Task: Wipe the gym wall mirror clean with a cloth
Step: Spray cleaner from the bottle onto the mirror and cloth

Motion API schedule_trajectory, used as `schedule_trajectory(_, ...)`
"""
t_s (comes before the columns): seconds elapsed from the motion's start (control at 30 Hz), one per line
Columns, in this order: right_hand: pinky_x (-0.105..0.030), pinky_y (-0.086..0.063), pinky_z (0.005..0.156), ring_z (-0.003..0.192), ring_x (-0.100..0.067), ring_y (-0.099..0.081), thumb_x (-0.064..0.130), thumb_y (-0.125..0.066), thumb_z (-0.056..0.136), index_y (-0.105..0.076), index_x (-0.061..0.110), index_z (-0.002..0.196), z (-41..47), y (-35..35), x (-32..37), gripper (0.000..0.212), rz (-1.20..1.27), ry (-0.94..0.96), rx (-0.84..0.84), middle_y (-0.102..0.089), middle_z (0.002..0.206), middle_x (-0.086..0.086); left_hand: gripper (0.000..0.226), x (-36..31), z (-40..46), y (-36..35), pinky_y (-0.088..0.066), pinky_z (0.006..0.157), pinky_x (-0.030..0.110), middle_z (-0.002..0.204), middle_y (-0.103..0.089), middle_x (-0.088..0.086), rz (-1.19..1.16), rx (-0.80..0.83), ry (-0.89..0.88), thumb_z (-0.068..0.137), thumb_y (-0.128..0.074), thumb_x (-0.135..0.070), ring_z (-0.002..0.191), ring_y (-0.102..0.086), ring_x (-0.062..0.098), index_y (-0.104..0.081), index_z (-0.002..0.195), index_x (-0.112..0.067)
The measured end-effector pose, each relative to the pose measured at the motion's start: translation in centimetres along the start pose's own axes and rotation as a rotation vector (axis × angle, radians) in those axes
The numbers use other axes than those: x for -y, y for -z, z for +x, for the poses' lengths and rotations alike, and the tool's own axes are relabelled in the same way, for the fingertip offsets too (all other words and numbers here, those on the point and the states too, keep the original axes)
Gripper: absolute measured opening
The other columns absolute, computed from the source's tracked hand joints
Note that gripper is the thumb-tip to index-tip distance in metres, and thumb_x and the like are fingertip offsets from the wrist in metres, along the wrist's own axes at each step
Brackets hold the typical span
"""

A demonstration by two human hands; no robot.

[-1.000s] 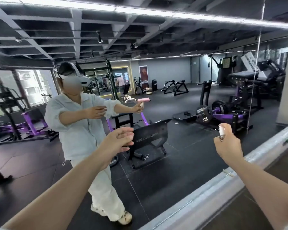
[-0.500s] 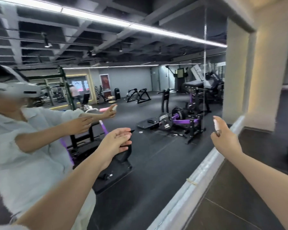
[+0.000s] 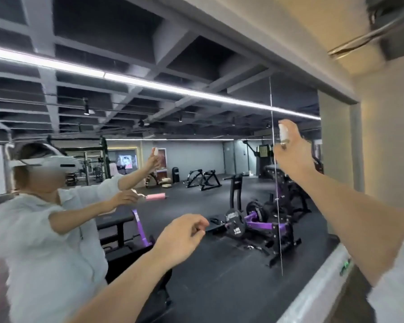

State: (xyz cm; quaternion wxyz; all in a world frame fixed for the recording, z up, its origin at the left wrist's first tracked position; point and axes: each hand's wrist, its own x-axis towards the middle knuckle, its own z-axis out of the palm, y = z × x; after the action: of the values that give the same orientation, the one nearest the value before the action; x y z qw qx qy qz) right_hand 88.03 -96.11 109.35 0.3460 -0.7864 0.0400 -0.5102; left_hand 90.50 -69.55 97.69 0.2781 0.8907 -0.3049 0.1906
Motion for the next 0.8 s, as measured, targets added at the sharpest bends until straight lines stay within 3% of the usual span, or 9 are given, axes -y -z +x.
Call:
schedule_trajectory(0.1,-0.033,-0.047,0.056,0.068,-0.027,-0.056,0.006,-0.046,0.094,-0.035,0.026,0.135,2.9,0.4,-1.5,0.047,0.021,0.05,0.032,-0.057,0.089,-0.016,0.028,-3.0,2.7,-2.0,-0.039,0.096,0.024,0.115,-0.061,-0.009,0.226,0.007,-0.066,0.094,-0.052,-0.019,0.108,-0.056,0.009,-0.061,0.12,-0.023)
schedule_trajectory(0.23,-0.025,-0.036,0.049,0.059,-0.021,-0.05,0.007,-0.047,0.095,-0.035,0.024,0.136,5.4,0.6,-6.6,0.046,-0.007,0.062,0.028,-0.057,0.088,-0.017,0.027,-6.9,5.8,-5.4,-0.039,0.098,0.027,0.117,-0.061,-0.007,0.182,-0.034,-0.062,0.094,-0.051,-0.021,0.11,-0.055,0.01,-0.062,0.12,-0.023)
schedule_trajectory(0.47,-0.032,-0.042,0.048,0.047,-0.023,-0.044,0.004,-0.045,0.093,-0.028,0.032,0.145,8.3,2.0,-18.5,0.061,0.019,-0.039,0.071,-0.05,0.061,-0.011,0.025,-10.8,12.2,-13.4,-0.042,0.095,0.027,0.115,-0.061,-0.008,0.122,0.05,-0.076,0.095,-0.052,-0.021,0.106,-0.055,0.01,-0.063,0.117,-0.023)
schedule_trajectory(0.6,-0.04,-0.053,0.057,0.06,-0.031,-0.06,0.011,-0.048,0.094,-0.022,0.039,0.148,9.6,2.6,-24.2,0.066,-0.098,-0.128,0.139,-0.06,0.077,-0.013,0.026,-11.7,17.1,-17.7,-0.042,0.095,0.026,0.117,-0.061,-0.01,0.158,0.091,-0.154,0.095,-0.052,-0.023,0.107,-0.055,0.008,-0.063,0.118,-0.024)
schedule_trajectory(0.8,-0.036,-0.052,0.059,0.061,-0.025,-0.059,0.017,-0.046,0.095,-0.019,0.041,0.15,14.6,2.8,-33.9,0.065,-0.228,-0.222,0.196,-0.061,0.082,-0.005,0.023,-10.5,27.0,-24.8,-0.042,0.094,0.024,0.111,-0.061,-0.012,0.066,0.073,-0.161,0.092,-0.055,-0.021,0.104,-0.057,0.006,-0.066,0.112,-0.025)
